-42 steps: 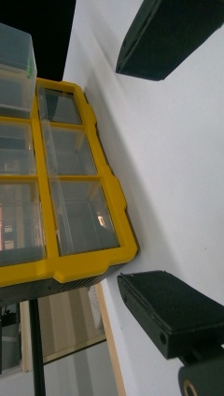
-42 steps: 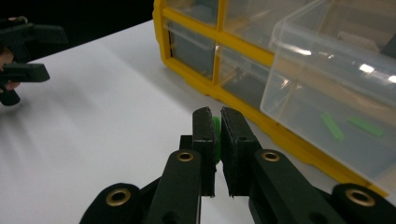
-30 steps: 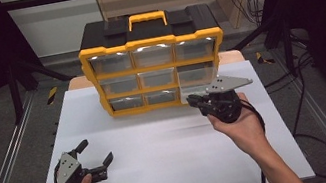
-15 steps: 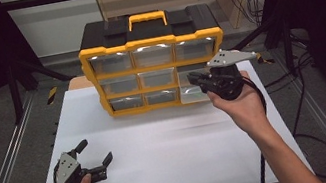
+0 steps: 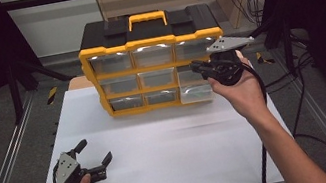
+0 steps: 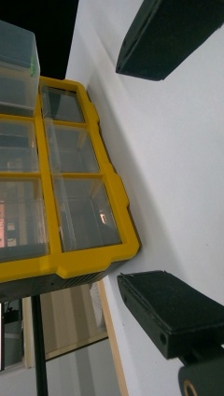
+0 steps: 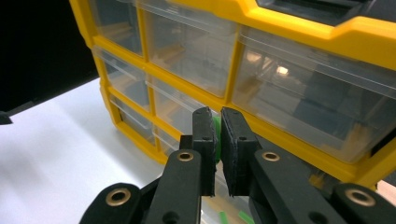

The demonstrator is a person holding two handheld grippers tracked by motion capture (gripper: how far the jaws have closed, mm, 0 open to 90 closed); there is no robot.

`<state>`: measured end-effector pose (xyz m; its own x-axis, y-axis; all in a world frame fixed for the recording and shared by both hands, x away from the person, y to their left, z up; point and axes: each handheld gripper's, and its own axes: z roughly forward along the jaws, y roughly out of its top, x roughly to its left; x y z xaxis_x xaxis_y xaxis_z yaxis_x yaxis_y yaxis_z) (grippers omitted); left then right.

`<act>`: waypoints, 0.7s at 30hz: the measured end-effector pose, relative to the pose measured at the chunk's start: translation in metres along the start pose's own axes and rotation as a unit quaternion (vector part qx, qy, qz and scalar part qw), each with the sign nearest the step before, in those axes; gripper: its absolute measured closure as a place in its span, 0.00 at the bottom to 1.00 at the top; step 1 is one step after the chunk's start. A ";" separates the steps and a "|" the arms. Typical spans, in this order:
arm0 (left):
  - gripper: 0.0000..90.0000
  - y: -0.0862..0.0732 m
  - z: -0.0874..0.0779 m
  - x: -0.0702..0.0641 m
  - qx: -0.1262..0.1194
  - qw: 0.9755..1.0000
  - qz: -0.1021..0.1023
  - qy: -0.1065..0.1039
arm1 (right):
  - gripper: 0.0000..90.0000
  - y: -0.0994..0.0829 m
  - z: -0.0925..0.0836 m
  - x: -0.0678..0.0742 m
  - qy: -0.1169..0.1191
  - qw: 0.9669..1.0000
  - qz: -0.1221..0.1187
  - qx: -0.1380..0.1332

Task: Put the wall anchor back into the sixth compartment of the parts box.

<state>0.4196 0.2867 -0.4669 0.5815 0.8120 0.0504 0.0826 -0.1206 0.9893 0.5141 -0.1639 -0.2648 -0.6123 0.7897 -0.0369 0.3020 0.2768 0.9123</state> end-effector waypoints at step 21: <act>0.01 0.000 0.000 0.000 0.000 1.000 -0.001 -0.001 | 0.94 -0.008 0.020 -0.013 -0.019 0.998 -0.010 0.053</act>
<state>0.4199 0.2867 -0.4670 0.5831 0.8109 0.0484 0.0839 -0.1193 0.9893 0.5340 -0.1652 -0.2792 -0.5920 0.8028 -0.0716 0.3667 0.3474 0.8631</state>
